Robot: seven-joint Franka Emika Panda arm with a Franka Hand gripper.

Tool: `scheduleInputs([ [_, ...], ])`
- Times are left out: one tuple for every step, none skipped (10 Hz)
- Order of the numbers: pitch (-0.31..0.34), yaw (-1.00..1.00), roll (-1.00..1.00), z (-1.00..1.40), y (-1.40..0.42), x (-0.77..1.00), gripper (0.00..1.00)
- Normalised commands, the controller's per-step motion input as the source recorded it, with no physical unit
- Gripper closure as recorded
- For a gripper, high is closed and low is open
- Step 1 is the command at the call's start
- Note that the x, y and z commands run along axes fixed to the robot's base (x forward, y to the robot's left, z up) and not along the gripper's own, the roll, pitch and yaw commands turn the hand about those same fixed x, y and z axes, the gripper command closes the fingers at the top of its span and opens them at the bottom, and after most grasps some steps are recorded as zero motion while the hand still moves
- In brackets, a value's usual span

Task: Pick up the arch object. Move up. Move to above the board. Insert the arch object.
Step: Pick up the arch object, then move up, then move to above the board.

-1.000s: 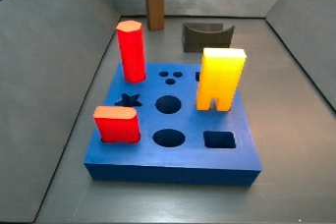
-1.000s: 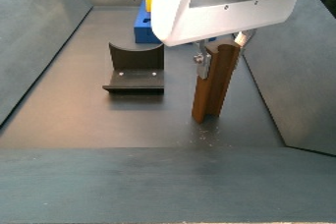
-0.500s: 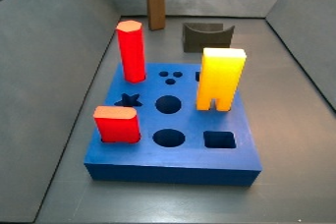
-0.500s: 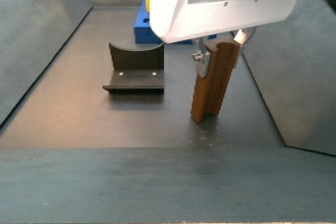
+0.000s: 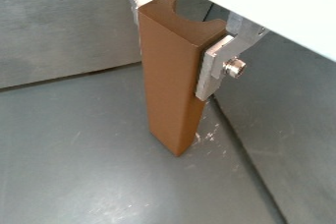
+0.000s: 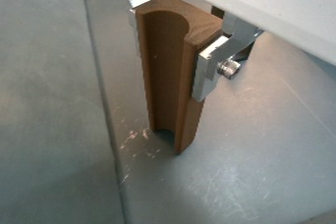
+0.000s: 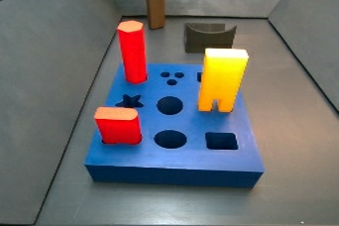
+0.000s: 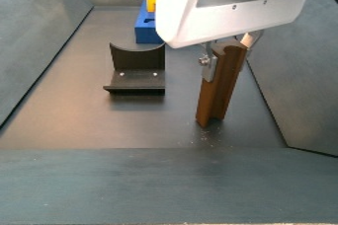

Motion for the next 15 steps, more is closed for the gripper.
scheduleInputs([
  [0.0, 0.0, 0.0, 0.0, 0.0, 0.0, 1.0],
  [0.0, 0.0, 0.0, 0.83, 0.0, 0.0, 1.0],
  [0.047, -0.01, -0.02, 0.74, -0.09, -0.06, 1.0],
  [0.053, -0.01, 0.0, 0.63, -0.07, -0.06, 1.0],
  [0.058, 0.0, 0.03, 0.48, -0.04, -0.05, 1.0],
  [0.071, 0.0, 0.06, 0.27, -0.01, -0.03, 1.0],
  [-0.164, 0.0, 0.05, 1.0, -0.13, -0.1, 1.0],
  [-0.156, 0.01, 0.06, 1.0, -0.14, -0.11, 1.0],
  [-0.129, 0.01, 0.07, 1.0, -0.13, -0.11, 1.0],
  [-0.056, 0.02, 0.08, 1.0, -0.11, -0.1, 1.0],
  [0.008, 0.02, 0.08, 1.0, -0.1, -0.09, 1.0],
  [0.056, 0.02, 0.1, 1.0, -0.09, -0.08, 1.0],
  [0.085, 0.03, 0.12, 1.0, -0.08, -0.07, 1.0],
  [0.101, 0.03, 0.13, 1.0, -0.07, -0.05, 1.0],
  [0.107, 0.04, 0.11, 0.81, -0.05, -0.02, 1.0],
])
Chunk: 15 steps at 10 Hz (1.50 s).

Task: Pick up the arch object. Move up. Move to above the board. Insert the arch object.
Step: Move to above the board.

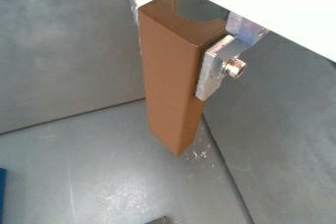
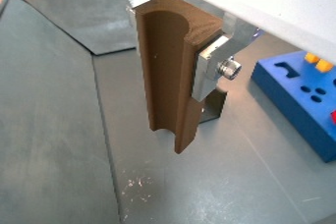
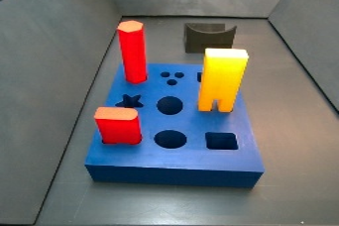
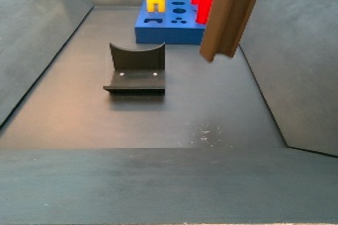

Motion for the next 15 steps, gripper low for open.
scheduleInputs([
  [0.111, 0.04, 0.09, 0.66, -0.03, -0.01, 1.0],
  [0.117, 0.04, 0.09, 0.46, -0.02, 0.0, 1.0],
  [0.116, 0.04, 0.09, 0.31, -0.02, 0.01, 1.0],
  [0.341, -1.0, 0.06, 0.1, -1.0, 0.14, 1.0],
  [0.332, -1.0, 0.06, 0.09, -1.0, 0.14, 1.0],
  [0.347, -1.0, 0.08, 0.09, -1.0, 0.14, 1.0],
  [0.351, -1.0, 0.05, 0.1, -1.0, 0.14, 1.0],
  [0.38, -1.0, 0.06, 0.1, -1.0, 0.14, 1.0],
  [0.346, -0.82, 0.04, 0.1, -1.0, 0.15, 1.0],
  [0.275, -0.49, 0.01, 0.1, -1.0, 0.16, 1.0],
  [0.221, -0.3, -0.01, 0.1, -1.0, 0.16, 1.0],
  [0.168, -0.12, -0.03, 0.1, -1.0, 0.17, 1.0],
  [0.144, -0.06, -0.02, 0.1, -1.0, 0.17, 1.0],
  [0.126, -0.03, -0.02, 0.11, -1.0, 0.19, 1.0],
  [0.121, -0.02, -0.03, 0.11, -1.0, 0.19, 1.0],
])
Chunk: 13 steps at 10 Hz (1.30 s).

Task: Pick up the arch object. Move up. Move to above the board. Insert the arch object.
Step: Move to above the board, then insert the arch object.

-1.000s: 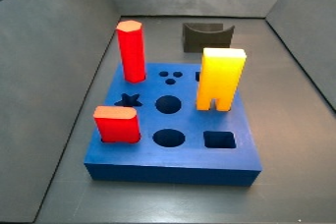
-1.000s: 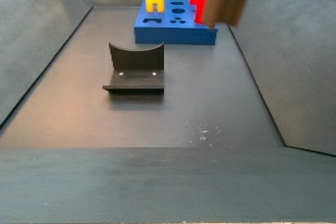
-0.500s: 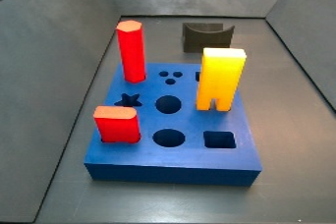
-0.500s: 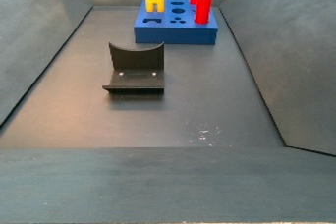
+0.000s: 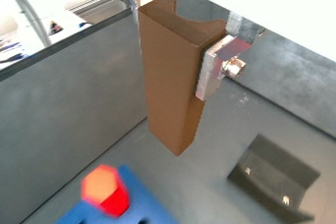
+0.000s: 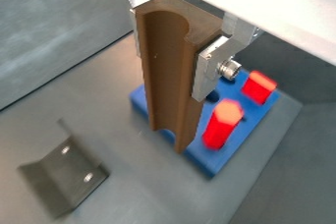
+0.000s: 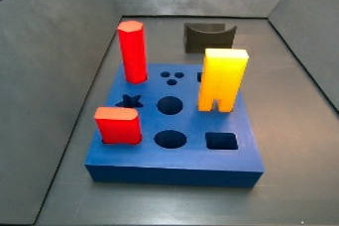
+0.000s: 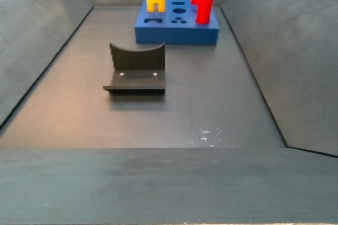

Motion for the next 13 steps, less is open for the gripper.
scheduleInputs([
  [0.12, -0.01, -0.01, 0.11, -1.0, 0.21, 1.0],
  [0.119, 0.01, -0.01, 0.12, -1.0, 0.22, 1.0],
  [0.121, 0.01, 0.01, 0.12, -1.0, 0.24, 1.0],
  [0.122, 0.01, 0.01, 0.13, -1.0, 0.26, 1.0],
  [0.127, 0.0, 0.02, 0.09, -0.61, 0.2, 1.0],
  [0.123, 0.0, 0.03, 0.07, -0.43, 0.17, 1.0],
  [0.093, 0.01, 0.05, 0.04, -0.19, 0.09, 1.0],
  [0.0, 0.0, 0.0, 0.0, 0.0, -0.03, 1.0],
  [0.0, -0.02, 0.0, 0.0, 0.0, -0.05, 1.0],
  [0.0, 0.0, 0.0, -0.05, 0.0, 0.0, 1.0],
  [0.111, 0.11, 0.19, 0.05, 0.01, 0.49, 1.0],
  [0.196, 0.0, 0.28, 0.17, 0.0, 1.0, 1.0],
  [0.126, 0.0, 0.18, 0.07, 0.05, 1.0, 1.0],
])
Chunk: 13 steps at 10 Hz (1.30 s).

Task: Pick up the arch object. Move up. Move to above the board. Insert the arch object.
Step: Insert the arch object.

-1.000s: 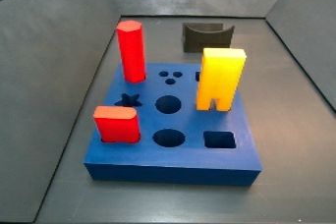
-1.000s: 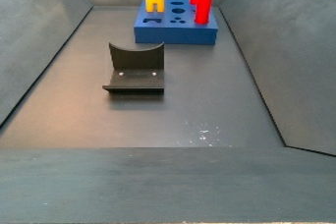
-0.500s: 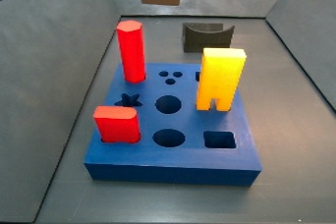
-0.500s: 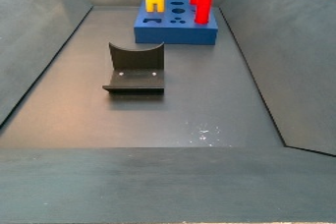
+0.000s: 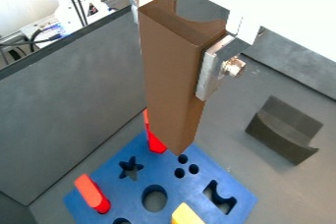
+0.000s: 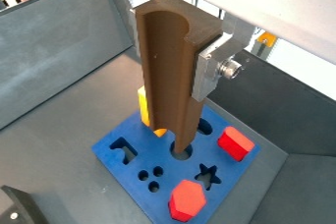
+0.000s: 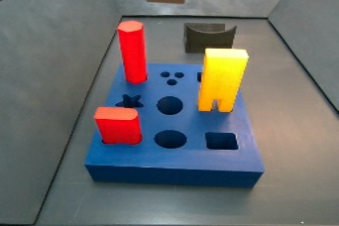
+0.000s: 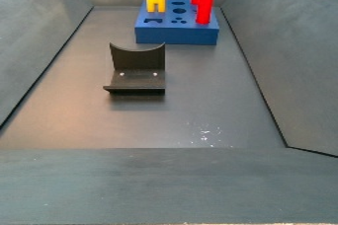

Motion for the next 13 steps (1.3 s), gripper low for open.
scheduleInputs([
  [0.097, 0.0, 0.13, 0.0, 0.1, 1.0, 1.0],
  [0.084, 0.0, 0.13, -0.09, 0.11, 1.0, 1.0],
  [0.064, 0.0, 0.11, -0.3, 0.16, 1.0, 1.0],
  [0.051, 0.0, 0.07, -0.37, 0.23, 1.0, 1.0],
  [0.043, 0.0, 0.06, -0.4, 0.24, 1.0, 1.0],
  [0.0, 0.0, 0.0, -0.53, 0.19, 1.0, 1.0],
  [0.0, 0.0, 0.0, -0.51, 0.17, 1.0, 1.0],
  [0.0, 0.0, 0.0, -0.53, 0.16, 1.0, 1.0],
  [0.0, 0.0, 0.0, -0.57, 0.14, 1.0, 1.0],
  [0.0, 0.0, 0.0, -0.56, 0.09, 1.0, 1.0],
  [0.0, 0.0, 0.0, -0.55, 0.0, 1.0, 1.0],
  [-0.02, -0.03, 0.0, -0.71, -0.09, 1.0, 1.0],
  [-0.06, -0.12, 0.0, -0.75, -0.2, 0.77, 1.0],
])
